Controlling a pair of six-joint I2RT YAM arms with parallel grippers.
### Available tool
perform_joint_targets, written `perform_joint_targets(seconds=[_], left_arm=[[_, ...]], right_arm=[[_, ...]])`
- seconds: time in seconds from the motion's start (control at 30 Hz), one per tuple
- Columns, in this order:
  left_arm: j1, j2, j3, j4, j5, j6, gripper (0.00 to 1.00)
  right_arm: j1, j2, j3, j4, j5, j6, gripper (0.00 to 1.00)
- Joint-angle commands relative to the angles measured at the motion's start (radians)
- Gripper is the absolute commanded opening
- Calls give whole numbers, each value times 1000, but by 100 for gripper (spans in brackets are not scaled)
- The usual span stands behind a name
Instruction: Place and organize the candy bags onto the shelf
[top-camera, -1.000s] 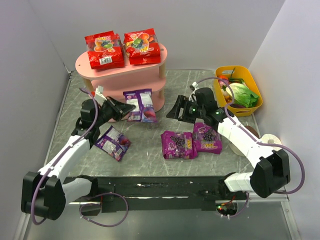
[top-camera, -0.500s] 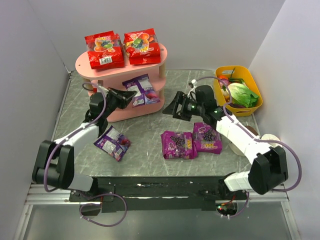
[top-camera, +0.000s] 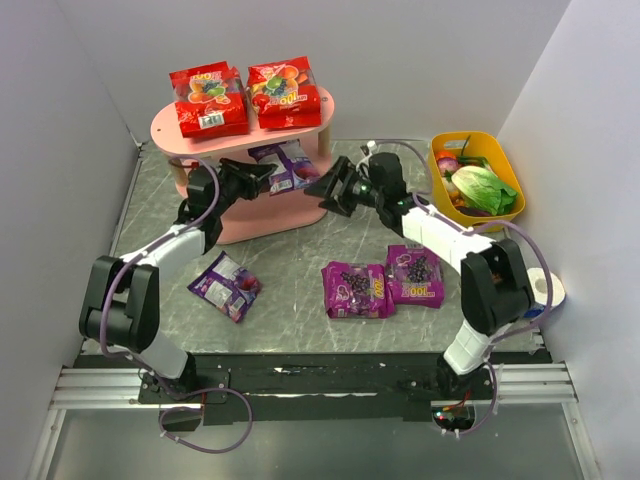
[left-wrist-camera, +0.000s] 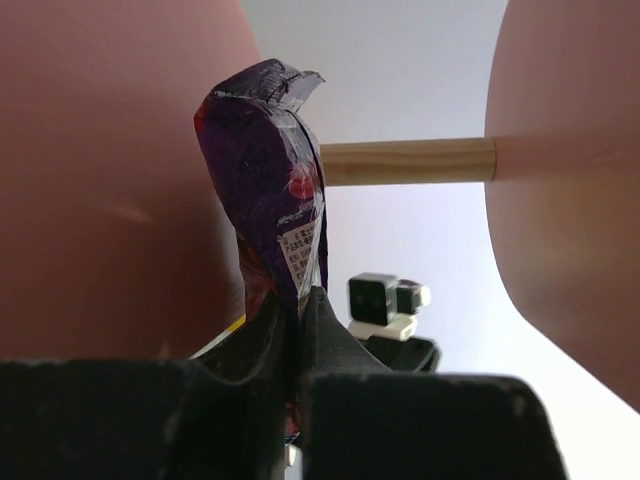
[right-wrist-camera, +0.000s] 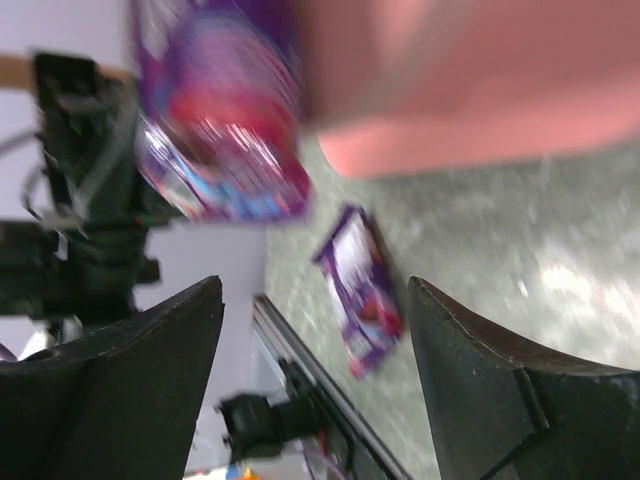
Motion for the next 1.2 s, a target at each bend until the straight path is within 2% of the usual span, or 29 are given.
perform_joint_targets(seconds=[0.0, 0.17, 0.3, 0.4, 0.47, 0.5, 0.6, 0.73, 0.83, 0.87, 0.93, 1.07, 1.17], left_arm=[[-5, 27, 96, -14, 42, 1, 10], [-3, 66, 162, -83, 71, 30, 11], [-3, 93, 198, -116, 93, 45, 12], [-2, 121, 235, -137, 116, 65, 12], [-2, 142, 249, -145, 123, 70, 13], [-2, 150, 263, -149, 131, 74, 12], [-2, 174, 286, -162, 151, 83, 12], [-2, 190, 293, -169, 156, 85, 15], [-2, 202, 294, -169, 159, 85, 20], [-2, 202, 290, -169, 159, 85, 26], [-2, 196, 281, -162, 156, 82, 29], [-3, 158, 232, -171, 131, 83, 47], [-3, 121, 189, -183, 113, 90, 53]], right_arm=[[11, 53, 112, 185, 46, 59, 79], [21, 122, 192, 219, 94, 76, 73], [21, 157, 235, 181, 112, 67, 64], [22, 172, 260, 138, 120, 58, 46], [22, 174, 255, 132, 124, 59, 37], [24, 172, 247, 130, 127, 62, 28], [24, 162, 226, 124, 135, 62, 14], [22, 140, 195, 133, 144, 64, 6], [27, 133, 183, 145, 141, 67, 3], [28, 136, 181, 147, 140, 70, 3], [31, 131, 175, 156, 137, 81, 2], [44, 119, 143, 178, 138, 107, 2], [50, 106, 129, 178, 147, 127, 0]])
